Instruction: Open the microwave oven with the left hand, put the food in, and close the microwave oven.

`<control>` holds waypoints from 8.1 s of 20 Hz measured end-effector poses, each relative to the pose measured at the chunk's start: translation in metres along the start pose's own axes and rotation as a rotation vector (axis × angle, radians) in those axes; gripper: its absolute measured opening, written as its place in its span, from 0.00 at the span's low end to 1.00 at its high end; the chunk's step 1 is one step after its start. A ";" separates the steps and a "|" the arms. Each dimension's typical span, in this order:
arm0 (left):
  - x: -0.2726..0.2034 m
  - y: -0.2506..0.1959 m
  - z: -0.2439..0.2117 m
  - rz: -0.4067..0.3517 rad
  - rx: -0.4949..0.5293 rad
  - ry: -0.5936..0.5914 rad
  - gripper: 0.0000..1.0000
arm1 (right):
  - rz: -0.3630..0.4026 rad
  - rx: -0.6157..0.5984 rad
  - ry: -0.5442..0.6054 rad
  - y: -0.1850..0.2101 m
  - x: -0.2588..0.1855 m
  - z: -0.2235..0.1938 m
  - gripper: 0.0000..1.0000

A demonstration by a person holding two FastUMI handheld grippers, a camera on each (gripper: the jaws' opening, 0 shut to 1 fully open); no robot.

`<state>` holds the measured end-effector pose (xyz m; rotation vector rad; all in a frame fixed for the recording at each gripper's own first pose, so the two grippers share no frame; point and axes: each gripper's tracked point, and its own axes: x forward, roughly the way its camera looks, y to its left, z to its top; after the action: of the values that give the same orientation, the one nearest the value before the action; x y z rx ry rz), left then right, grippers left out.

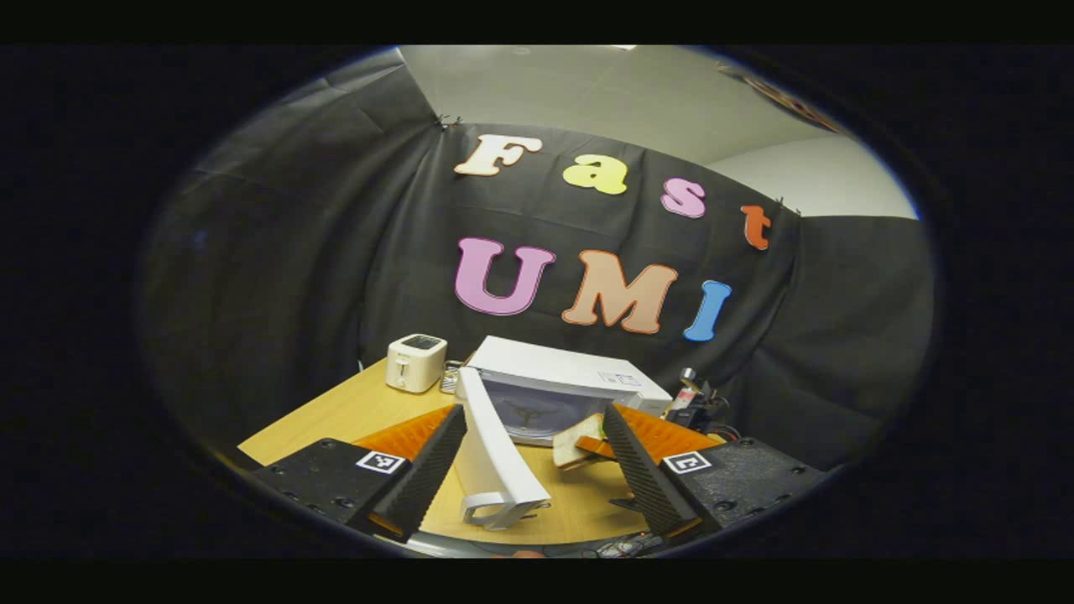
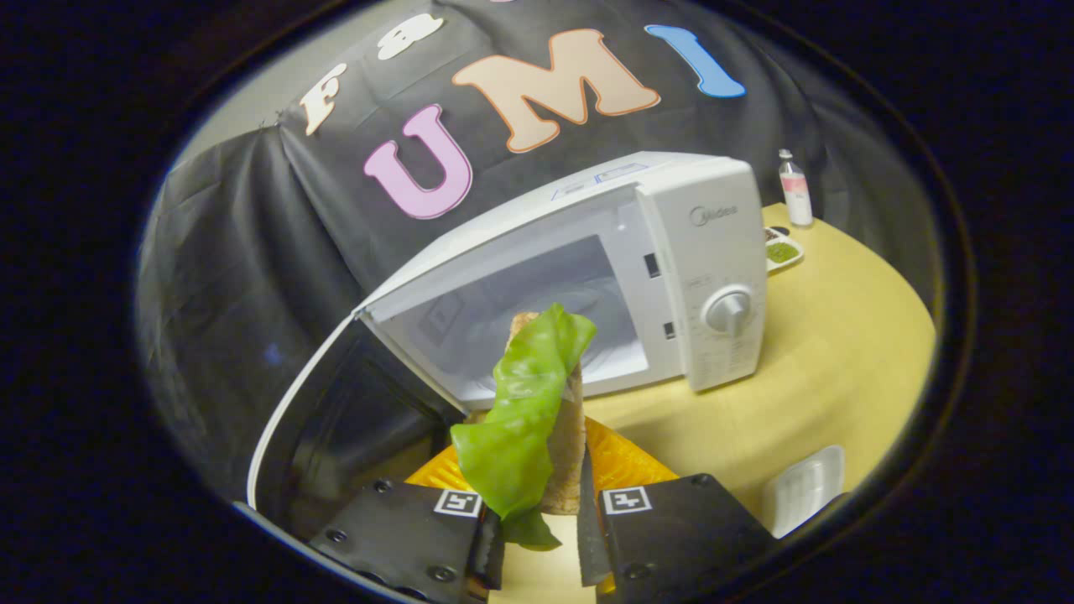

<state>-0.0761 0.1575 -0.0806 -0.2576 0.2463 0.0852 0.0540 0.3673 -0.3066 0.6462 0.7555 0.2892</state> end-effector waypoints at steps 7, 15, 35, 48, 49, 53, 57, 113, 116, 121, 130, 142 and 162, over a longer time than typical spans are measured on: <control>-0.020 0.002 0.008 0.033 0.071 -0.023 0.95 | 0.025 0.133 -0.105 0.045 0.069 0.013 0.37; -0.021 0.018 0.003 0.055 0.014 0.000 0.93 | -0.040 0.238 -0.181 0.034 0.136 0.024 0.37; -0.034 0.055 -0.022 0.114 0.021 0.065 0.99 | -0.119 0.267 -0.309 0.008 0.188 0.040 0.44; -0.037 0.050 -0.024 0.112 0.020 0.060 0.96 | -0.272 -0.117 -0.257 -0.012 0.186 0.042 0.92; -0.037 0.049 -0.024 0.112 0.021 0.058 0.96 | -0.275 -0.148 -0.254 -0.010 0.184 0.043 1.00; -0.043 0.043 -0.020 0.110 0.034 0.057 0.96 | -0.286 -0.276 -0.265 -0.005 0.176 0.057 0.95; -0.044 0.043 -0.015 0.109 0.056 0.040 0.93 | -0.219 -0.129 -0.186 -0.007 0.184 0.051 0.93; 0.011 0.085 -0.187 0.030 0.225 0.283 0.02 | -0.242 -0.438 -0.521 -0.066 -0.274 0.193 0.92; 0.019 0.075 -0.187 0.003 0.232 0.279 0.00 | -0.248 -0.446 -0.538 -0.065 -0.286 0.200 0.92; 0.030 0.046 -0.194 -0.065 0.253 0.291 0.00 | -0.266 -0.439 -0.538 -0.076 -0.297 0.200 0.92; 0.064 0.007 -0.186 -0.143 0.290 0.276 0.02 | -0.295 -0.406 -0.577 -0.096 -0.327 0.213 0.92; 0.106 -0.046 -0.184 -0.195 0.260 0.257 0.01 | -0.278 -0.441 -0.637 -0.102 -0.354 0.233 0.99; 0.189 -0.100 -0.190 -0.258 0.294 0.245 0.00 | -0.307 -0.504 -0.603 -0.129 -0.346 0.234 0.96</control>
<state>0.0746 0.0215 -0.2817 -0.0041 0.4615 -0.2387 -0.0197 0.0052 -0.0725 0.1123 0.1754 -0.0103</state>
